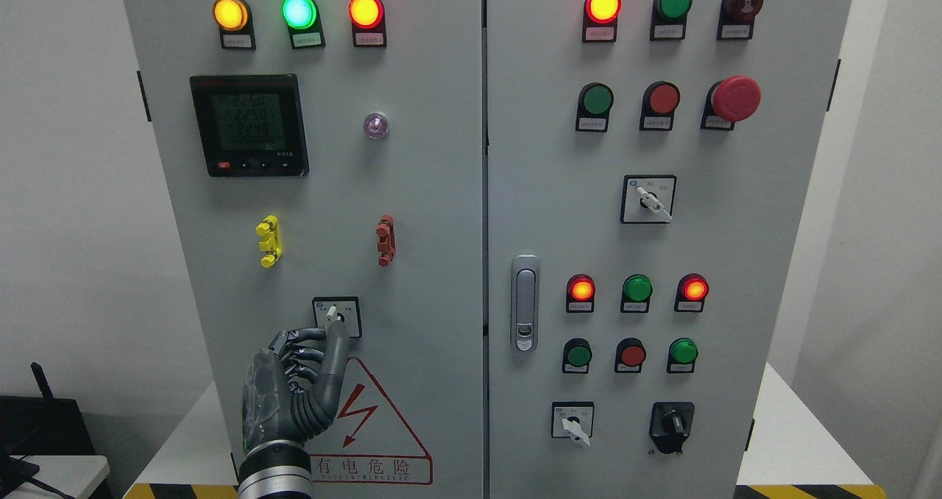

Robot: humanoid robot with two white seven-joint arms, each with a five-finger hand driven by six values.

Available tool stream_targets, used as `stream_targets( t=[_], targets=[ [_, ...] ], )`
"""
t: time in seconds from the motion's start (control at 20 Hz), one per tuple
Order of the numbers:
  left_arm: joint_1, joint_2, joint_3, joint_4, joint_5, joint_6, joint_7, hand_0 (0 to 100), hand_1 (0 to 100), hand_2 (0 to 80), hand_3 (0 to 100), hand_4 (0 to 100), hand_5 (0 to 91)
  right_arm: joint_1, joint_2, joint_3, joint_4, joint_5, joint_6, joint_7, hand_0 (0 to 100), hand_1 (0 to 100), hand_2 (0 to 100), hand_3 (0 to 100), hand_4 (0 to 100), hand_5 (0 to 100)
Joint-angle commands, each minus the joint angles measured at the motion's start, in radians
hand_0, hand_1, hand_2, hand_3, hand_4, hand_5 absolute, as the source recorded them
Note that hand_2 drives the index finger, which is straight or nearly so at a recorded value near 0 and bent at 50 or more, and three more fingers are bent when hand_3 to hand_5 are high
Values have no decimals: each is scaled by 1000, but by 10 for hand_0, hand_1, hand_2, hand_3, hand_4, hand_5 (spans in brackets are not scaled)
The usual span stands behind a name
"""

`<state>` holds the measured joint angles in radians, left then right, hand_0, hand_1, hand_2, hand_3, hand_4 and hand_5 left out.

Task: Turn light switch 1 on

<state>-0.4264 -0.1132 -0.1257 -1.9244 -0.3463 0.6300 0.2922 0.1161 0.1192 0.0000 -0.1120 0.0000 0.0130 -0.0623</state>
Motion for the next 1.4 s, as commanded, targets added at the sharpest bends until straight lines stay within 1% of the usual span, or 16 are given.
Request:
stream_targets(
  t=[0.0, 0.15, 0.5, 1.35],
  targets=[
    [-9, 0, -2, 2, 6, 3, -2, 298, 289, 424, 702, 799, 867, -1, -1, 17, 0, -25, -1, -1, 120, 389, 0, 0, 0, 0],
    [-21, 0, -2, 4, 6, 49, -4, 298, 289, 425, 705, 800, 867, 1, -1, 17, 0, -25, -1, -1, 120, 389, 0, 0, 0, 0],
    [-28, 0, -2, 5, 7, 53, -5, 301, 303, 427, 704, 801, 865, 1, -1, 17, 0, -25, 1, -1, 120, 389, 0, 0, 0, 0],
    [-46, 0, -2, 13, 7, 71, -5, 316, 299, 436, 702, 804, 864, 1, 0, 17, 0, -25, 1, -1, 120, 389, 0, 0, 0, 0]
  ],
)
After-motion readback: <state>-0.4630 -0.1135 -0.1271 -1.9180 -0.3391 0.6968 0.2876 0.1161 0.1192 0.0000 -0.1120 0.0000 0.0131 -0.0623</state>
